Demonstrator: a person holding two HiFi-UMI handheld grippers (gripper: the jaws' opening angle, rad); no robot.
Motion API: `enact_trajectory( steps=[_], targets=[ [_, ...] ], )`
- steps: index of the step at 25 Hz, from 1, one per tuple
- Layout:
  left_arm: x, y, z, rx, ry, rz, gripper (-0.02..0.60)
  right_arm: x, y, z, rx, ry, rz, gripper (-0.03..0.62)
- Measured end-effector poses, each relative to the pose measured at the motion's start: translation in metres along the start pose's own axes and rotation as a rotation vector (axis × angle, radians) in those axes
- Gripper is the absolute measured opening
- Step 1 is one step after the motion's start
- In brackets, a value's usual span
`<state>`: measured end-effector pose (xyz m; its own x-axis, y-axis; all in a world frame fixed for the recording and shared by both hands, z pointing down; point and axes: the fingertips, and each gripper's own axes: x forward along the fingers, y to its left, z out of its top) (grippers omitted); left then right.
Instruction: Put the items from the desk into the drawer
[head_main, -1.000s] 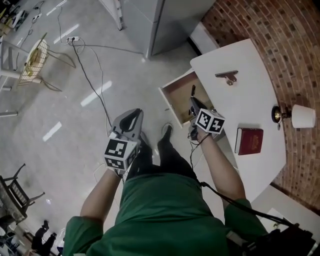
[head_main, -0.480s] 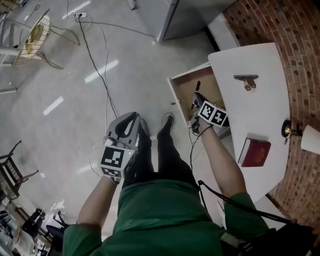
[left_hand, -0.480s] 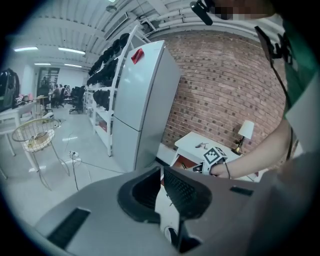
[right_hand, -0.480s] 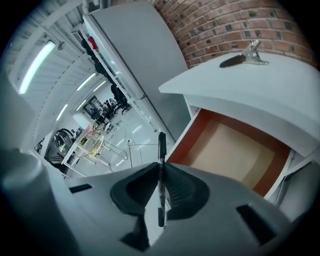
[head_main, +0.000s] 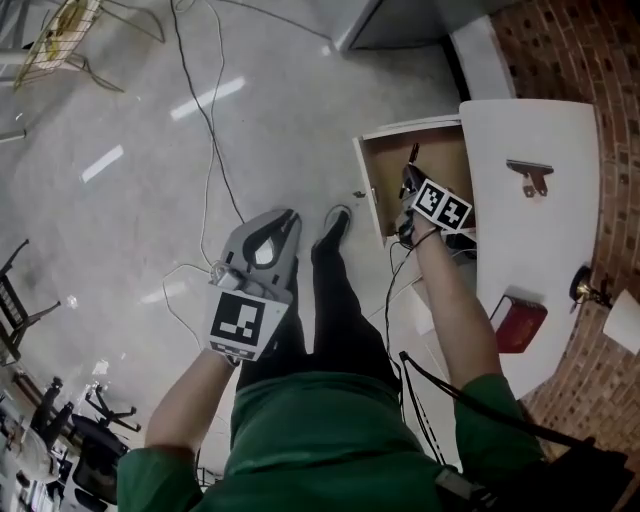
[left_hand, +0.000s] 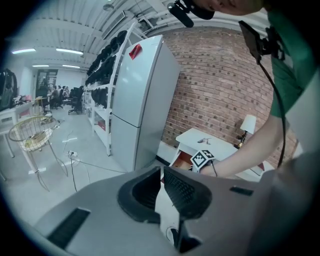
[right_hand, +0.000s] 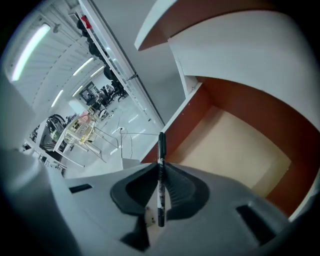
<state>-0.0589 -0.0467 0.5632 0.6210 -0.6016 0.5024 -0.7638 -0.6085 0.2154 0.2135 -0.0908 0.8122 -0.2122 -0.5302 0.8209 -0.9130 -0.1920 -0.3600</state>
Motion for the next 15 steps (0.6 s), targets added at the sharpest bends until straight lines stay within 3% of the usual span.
enact_trajectory(
  steps=[15],
  targets=[
    [0.02,0.016,-0.06,-0.159,0.073,0.01,0.015,0.088,-0.042,-0.024,0.034,0.077,-0.021,0.046]
  ],
)
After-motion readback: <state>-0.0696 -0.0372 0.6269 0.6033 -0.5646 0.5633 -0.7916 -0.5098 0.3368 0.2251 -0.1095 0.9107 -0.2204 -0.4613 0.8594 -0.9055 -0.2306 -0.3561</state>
